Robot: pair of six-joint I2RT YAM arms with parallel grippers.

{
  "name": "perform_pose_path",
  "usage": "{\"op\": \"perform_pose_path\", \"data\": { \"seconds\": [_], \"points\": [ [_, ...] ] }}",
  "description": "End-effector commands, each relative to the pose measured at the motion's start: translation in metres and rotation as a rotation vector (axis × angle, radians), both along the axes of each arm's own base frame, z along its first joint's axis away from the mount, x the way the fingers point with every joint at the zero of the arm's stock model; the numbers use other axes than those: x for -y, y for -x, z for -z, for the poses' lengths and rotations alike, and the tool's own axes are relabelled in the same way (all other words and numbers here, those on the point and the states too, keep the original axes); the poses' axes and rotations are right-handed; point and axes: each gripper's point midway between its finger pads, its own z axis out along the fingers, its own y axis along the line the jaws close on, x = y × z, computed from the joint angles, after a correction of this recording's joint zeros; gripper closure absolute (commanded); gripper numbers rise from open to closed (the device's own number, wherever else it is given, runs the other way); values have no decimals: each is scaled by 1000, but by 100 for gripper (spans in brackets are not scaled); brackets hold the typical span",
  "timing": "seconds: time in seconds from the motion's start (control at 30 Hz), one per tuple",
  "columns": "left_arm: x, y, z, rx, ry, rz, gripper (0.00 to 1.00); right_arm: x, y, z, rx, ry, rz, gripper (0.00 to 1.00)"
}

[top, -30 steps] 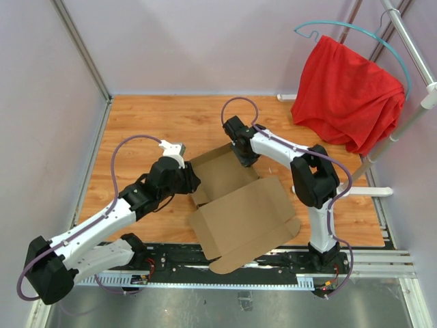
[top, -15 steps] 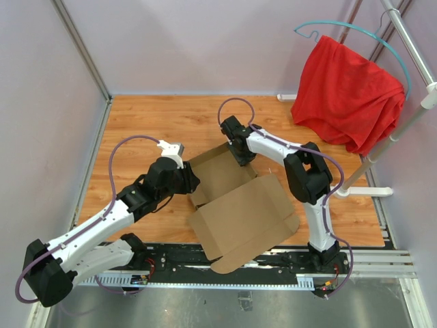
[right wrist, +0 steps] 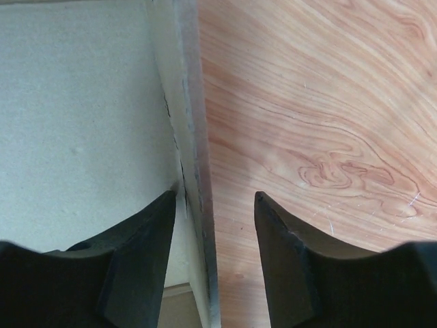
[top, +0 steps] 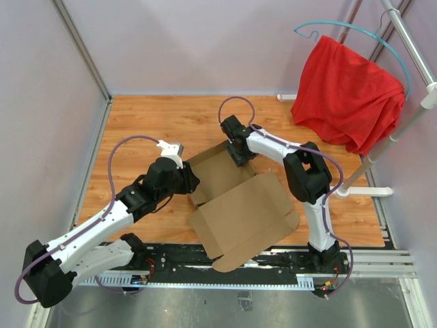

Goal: Fold the paper box

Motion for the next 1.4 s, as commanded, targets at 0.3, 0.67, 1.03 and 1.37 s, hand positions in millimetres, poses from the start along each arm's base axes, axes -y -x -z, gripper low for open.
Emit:
{"op": "perform_pose_path", "data": {
  "seconds": [0.3, 0.67, 1.03, 1.37],
  "points": [
    [-5, 4, -14, 28, 8, -1, 60, 26, 32, -10, -40, -13, 9, 55],
    [-19, 10, -27, 44, -34, -18, 60, 2, -1, -19, 18, -62, -173, 99],
    [-25, 14, -31, 50, -37, -27, 59, -46, -69, -61, 176, -117, -326, 58],
    [-25, 11, -32, 55, -20, -47, 59, -23, -70, -144, 367, -221, -160, 17]
  ]
}}
